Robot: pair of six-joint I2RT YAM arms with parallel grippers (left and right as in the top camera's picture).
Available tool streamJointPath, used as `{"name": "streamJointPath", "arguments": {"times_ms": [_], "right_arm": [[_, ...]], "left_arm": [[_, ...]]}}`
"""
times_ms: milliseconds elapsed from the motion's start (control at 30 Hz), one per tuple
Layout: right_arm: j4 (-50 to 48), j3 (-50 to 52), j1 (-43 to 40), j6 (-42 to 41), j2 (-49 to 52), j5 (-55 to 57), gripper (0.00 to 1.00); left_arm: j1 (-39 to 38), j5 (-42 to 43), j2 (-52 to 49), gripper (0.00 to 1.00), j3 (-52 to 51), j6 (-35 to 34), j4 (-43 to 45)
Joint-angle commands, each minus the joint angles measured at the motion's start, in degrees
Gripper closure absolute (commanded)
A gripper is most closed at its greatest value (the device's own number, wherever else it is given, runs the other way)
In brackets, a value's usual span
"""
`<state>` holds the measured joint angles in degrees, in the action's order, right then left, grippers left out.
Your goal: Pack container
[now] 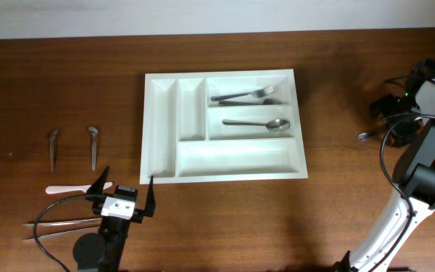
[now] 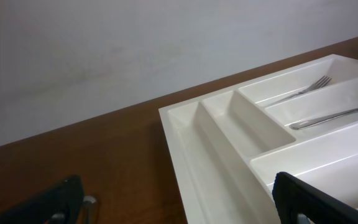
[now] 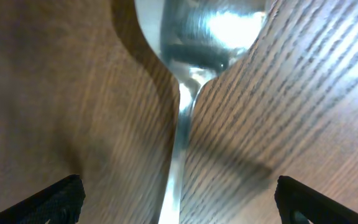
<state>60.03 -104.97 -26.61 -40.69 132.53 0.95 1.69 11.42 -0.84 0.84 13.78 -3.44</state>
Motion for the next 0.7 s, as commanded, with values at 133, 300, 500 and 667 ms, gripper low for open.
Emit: {"name": "streamJointPath", "arguments": {"times_ms": [133, 300, 500, 667], "right_arm": [[0.42, 0.55, -0.46, 1.31, 2.25, -0.31, 0.01], [-0.31, 0.55, -0.52, 1.42, 2.27, -0.31, 0.04], [-0.52, 0.55, -0.52, 1.51, 2.27, -0.26, 0.36], [-0.50, 0.55, -0.52, 1.51, 2.27, -0.26, 0.62]], "left_arm": [[0.35, 0.81, 0.22, 0.01, -0.33, 0.48, -0.02], [0.35, 0.81, 0.22, 0.01, -0.33, 0.48, -0.02], [0.35, 0.83, 0.22, 0.01, -0.33, 0.48, -0.02], [0.35, 0.81, 0.22, 0.01, -0.33, 0.48, -0.02]]}}
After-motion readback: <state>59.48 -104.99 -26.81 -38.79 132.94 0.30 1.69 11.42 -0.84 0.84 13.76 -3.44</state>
